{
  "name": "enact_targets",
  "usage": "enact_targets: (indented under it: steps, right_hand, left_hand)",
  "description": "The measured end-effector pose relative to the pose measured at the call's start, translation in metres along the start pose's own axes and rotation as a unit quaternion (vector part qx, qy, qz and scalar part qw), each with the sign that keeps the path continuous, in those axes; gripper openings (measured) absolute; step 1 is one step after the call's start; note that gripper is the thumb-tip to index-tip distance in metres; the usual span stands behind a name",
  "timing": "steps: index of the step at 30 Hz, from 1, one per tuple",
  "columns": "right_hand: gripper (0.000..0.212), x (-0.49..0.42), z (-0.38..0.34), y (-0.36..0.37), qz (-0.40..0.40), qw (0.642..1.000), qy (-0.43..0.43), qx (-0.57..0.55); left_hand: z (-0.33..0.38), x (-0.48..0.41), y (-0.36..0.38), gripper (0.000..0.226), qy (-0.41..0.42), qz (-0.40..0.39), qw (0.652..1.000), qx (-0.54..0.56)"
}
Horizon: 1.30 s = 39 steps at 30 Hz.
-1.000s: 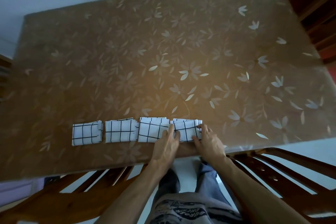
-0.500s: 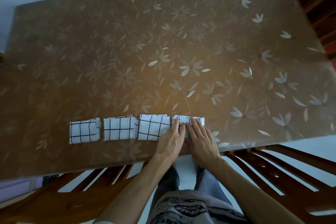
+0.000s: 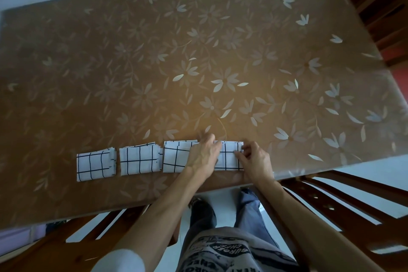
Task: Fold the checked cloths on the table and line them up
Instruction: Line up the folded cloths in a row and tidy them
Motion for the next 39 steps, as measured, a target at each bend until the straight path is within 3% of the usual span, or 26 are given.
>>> enact_targets:
  steps: [5,9,13,17,22,25,30,34,39]
  right_hand:
    - [0.02,-0.008,0.009,-0.003,-0.015,0.997,0.061,0.035]
    - [0.03,-0.009,0.006,-0.007,-0.005,0.992,0.096,0.079]
    - [0.022,0.009,-0.044,-0.008,0.047,0.997,-0.068,0.01]
    - [0.025,0.035,-0.09,0.04,-0.057,0.99,-0.128,-0.029]
    - [0.058,0.04,-0.101,0.081,-0.122,0.991,-0.058,-0.022]
    - [0.046,0.04,-0.098,0.09,-0.126,0.991,-0.015,-0.044]
    - [0.01,0.046,-0.108,0.089,-0.116,0.988,-0.104,-0.007]
    - [0.006,0.049,-0.108,0.085,-0.093,0.985,-0.14,-0.034]
    - [0.017,0.048,-0.101,0.083,-0.128,0.985,-0.093,-0.068]
  left_hand:
    - [0.0,-0.003,0.004,0.032,-0.01,0.025,0.999,0.024]
    - [0.0,-0.005,0.0,0.029,-0.013,0.055,0.998,0.025]
    - [-0.016,0.02,-0.019,0.042,-0.016,0.144,0.987,0.063]
    - [-0.073,0.05,-0.028,0.049,-0.066,0.213,0.972,0.068]
    - [-0.112,0.062,-0.007,0.056,-0.051,0.135,0.99,0.004]
    - [-0.118,0.062,0.001,0.057,-0.071,0.122,0.99,0.021]
    - [-0.122,0.061,0.0,0.066,-0.084,0.128,0.988,0.034]
    - [-0.129,0.057,-0.002,0.074,-0.094,0.124,0.988,0.006]
    - [-0.131,0.049,-0.002,0.069,-0.093,0.081,0.992,-0.003]
Point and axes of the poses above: each hand's wrist, its own x-axis away from the middle knuckle, its own y-axis out of the palm, z = x × y, the point moved 8 cm from there along -x, towards the middle knuckle, and after that the axes turned 12 degrees about z, right-handed, at the moved point
